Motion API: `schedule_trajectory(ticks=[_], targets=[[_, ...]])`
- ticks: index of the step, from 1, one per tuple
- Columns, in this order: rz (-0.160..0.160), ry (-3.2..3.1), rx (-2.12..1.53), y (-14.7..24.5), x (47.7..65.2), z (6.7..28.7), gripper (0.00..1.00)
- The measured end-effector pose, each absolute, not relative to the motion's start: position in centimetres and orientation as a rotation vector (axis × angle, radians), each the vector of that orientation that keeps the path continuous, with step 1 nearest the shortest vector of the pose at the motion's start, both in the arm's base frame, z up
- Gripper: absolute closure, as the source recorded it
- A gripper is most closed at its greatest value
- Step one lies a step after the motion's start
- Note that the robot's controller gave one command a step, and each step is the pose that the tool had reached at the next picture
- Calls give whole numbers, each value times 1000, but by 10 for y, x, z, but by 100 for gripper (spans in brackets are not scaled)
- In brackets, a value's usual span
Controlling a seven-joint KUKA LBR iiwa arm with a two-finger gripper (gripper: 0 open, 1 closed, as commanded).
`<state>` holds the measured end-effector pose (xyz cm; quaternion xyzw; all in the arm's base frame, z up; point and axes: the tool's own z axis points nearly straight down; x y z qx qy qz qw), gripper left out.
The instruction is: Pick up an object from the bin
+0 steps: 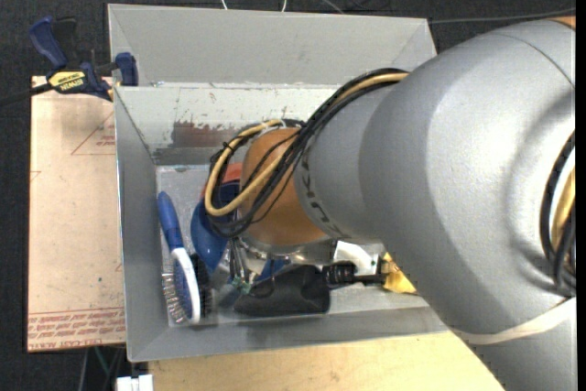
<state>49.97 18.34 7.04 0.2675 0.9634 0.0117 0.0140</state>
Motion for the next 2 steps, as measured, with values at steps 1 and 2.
schedule_trajectory(ticks=[1, 2], targets=[[36, 3071, 418, 193, 537, 71, 100], [36, 2993, 861, 186, 510, 70, 100]])
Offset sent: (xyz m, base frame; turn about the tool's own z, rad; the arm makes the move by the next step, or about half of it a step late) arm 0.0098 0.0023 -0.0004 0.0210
